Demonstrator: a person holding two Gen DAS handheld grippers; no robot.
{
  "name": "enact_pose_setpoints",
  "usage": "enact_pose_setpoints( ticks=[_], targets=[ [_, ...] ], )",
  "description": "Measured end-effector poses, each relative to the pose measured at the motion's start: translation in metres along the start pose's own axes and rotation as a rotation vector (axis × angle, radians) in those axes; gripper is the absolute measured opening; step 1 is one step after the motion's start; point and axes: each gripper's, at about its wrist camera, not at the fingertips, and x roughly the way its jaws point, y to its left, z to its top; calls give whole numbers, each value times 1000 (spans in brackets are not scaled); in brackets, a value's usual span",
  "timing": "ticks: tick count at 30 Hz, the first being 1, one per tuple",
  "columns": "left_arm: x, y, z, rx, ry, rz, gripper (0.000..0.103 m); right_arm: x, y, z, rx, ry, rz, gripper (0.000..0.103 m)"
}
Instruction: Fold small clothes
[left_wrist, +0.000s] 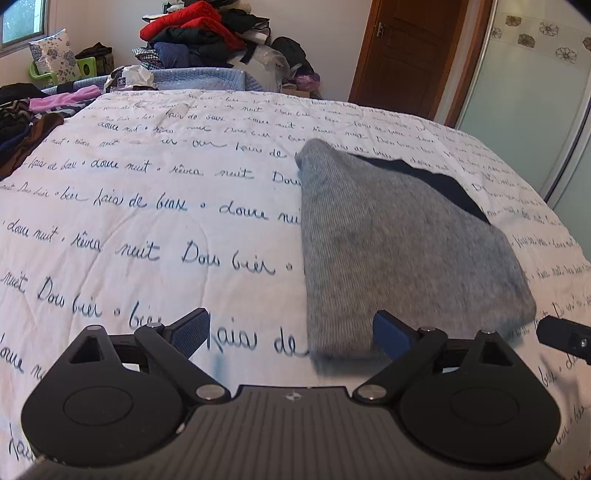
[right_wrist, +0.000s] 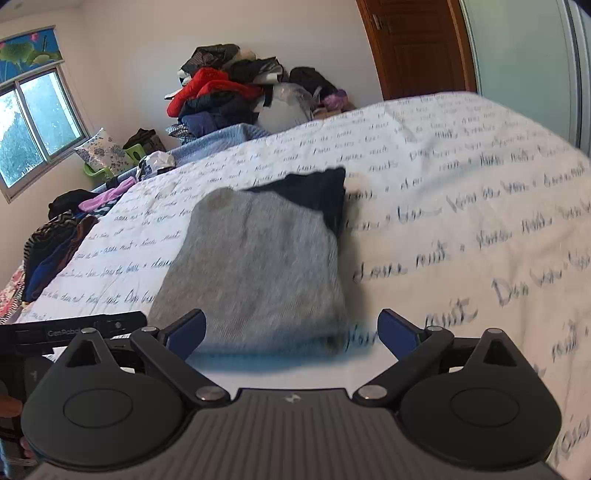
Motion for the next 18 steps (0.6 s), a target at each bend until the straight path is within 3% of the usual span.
enact_pose_setpoints(
  ticks=[8,18],
  targets=[
    [-11,-7,-24,18,-10,37,94,-10,16,-39,-9,78,28,100],
    [-13,-18,-51,55,7,98,94,-5,44,-65,-142,47,-139,100]
  ],
)
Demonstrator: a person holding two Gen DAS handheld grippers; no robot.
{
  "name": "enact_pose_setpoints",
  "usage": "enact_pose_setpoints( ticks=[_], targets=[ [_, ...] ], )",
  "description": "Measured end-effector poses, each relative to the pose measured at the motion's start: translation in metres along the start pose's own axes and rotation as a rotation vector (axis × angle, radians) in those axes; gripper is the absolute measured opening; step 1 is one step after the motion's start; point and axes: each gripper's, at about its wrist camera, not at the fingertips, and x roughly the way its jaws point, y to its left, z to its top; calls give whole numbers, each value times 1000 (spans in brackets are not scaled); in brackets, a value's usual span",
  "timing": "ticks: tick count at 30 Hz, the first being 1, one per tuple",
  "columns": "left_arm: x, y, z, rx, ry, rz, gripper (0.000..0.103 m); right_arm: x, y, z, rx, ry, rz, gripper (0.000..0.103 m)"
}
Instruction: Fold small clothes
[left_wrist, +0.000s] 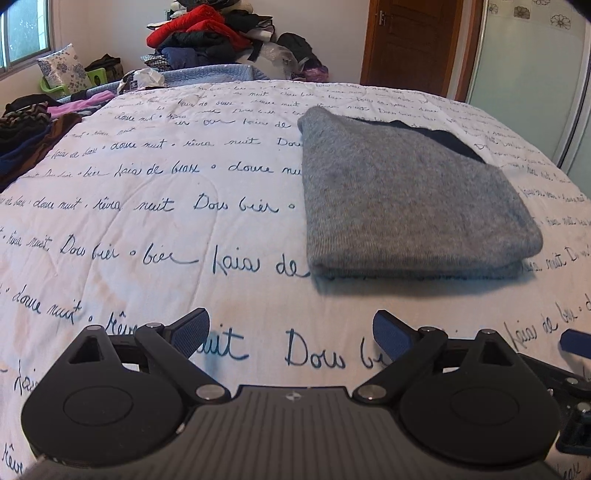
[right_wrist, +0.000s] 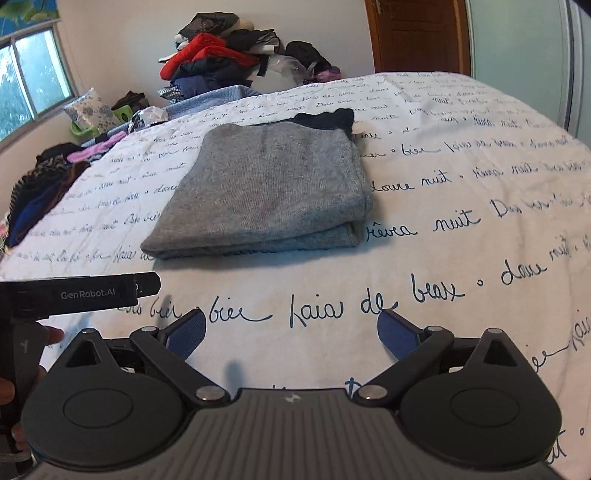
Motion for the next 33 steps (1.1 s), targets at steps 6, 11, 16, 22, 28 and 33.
enact_pose_setpoints(
  ticks=[6,11,16,22,28,33],
  targets=[
    [2,7,-10,-32,15,18,94,-2,11,-2,-79,-25,-50,100],
    [1,7,-13,-18,8,29,95,2,4,-1,-38,-7,-50,100],
    [2,5,-16,-17,9,29,97,4,-1,-4,-16,4,-54,100],
    [4,4,-18,-10,11,28,100,5,-6,-4,8,6,-54,100],
    [6,3,-19,-4,13,30,102,6,-6,-5,11,9,-52,100],
    [5,2,-19,-1,8,34,102,6,-6,-5,11,11,-55,100]
  ],
)
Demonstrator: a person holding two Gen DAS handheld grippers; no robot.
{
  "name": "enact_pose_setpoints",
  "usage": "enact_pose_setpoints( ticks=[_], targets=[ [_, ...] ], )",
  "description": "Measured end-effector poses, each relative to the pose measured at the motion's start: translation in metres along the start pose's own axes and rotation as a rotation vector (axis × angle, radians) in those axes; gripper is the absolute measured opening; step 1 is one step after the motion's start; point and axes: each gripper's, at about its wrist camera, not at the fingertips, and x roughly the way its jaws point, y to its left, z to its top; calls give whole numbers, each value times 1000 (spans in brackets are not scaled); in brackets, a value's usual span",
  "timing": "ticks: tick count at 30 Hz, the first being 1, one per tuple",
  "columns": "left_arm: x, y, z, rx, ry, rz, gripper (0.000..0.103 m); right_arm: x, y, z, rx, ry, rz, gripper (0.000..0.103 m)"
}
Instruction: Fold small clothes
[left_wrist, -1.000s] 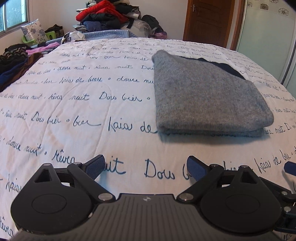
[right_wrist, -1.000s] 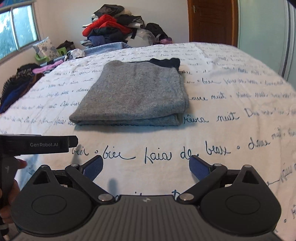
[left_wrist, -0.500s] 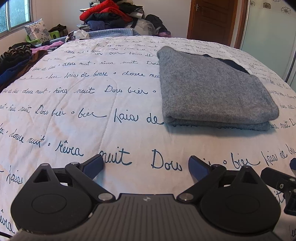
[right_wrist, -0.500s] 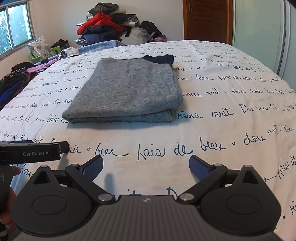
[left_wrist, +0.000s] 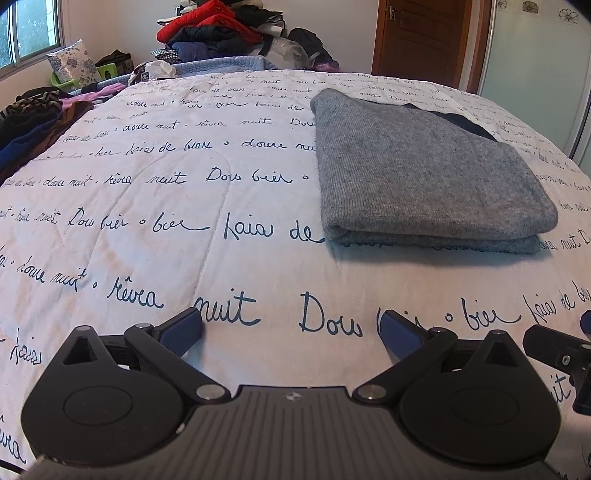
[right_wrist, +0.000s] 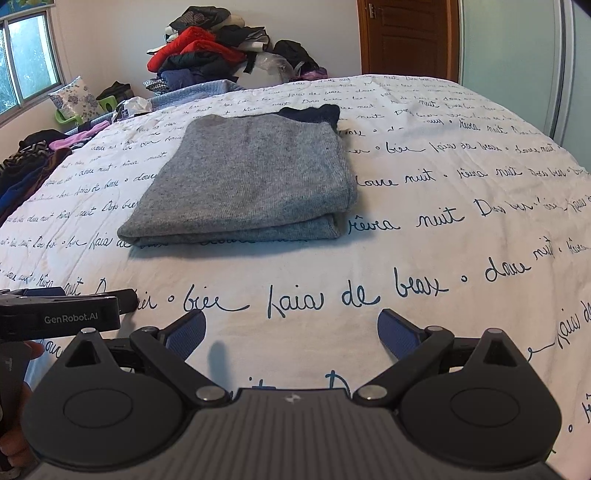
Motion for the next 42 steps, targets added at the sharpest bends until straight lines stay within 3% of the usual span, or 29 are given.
enact_pose_setpoints(
  ticks=[12,42],
  targets=[
    [-6,6,-2,-4,-31,36,102,5,-4,0,5,12,-15,101],
    [0,9,-7,-13,-27,33,103,9,-6,-1,-14,9,-12,101]
  ],
)
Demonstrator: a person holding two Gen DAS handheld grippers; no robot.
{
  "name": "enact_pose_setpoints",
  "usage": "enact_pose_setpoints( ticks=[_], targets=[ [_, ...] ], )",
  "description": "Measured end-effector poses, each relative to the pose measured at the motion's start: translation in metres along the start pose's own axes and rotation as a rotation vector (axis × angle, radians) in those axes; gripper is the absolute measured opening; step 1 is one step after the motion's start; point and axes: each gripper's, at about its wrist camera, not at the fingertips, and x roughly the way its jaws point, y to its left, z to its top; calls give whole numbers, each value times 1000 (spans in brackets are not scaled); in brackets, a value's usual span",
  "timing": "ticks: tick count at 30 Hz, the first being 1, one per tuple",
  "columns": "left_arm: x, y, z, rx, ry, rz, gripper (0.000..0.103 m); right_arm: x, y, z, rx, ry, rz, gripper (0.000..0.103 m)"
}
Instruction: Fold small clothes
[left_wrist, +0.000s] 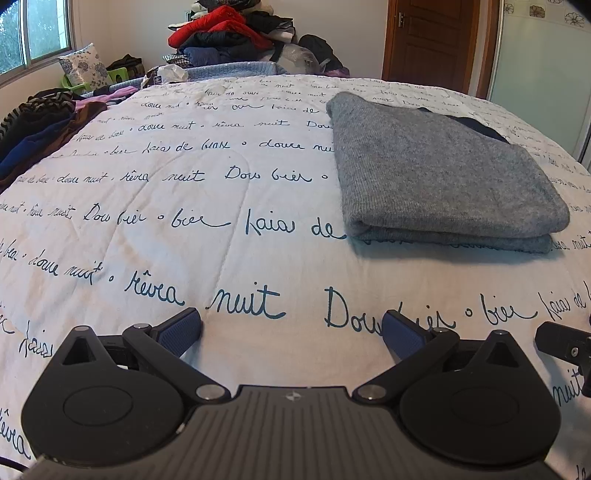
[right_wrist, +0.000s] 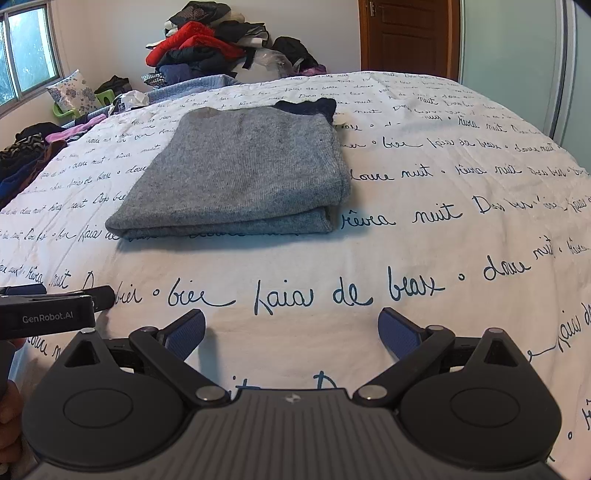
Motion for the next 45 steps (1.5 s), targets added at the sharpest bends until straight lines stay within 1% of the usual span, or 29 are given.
enact_pose_setpoints(
  ticks=[12,17,20,31,45],
  targets=[
    [-1,0,-2,0,-12,3,103,4,-3,0,3,-8,-1,101],
    [-1,0,-3,1,-13,3,103,6,-2,-2,-19,-12,-15,101],
    [-1,0,-2,1,-13,3,103,8,0,-2,-29,-13,-17,103],
    [-1,1,-2,-1,-12,-1,103,10,2,-6,-52,-24,-31,103],
    [-1,0,-2,-2,-12,-2,103,11,3,-7,-59,-26,-36,103]
  ],
)
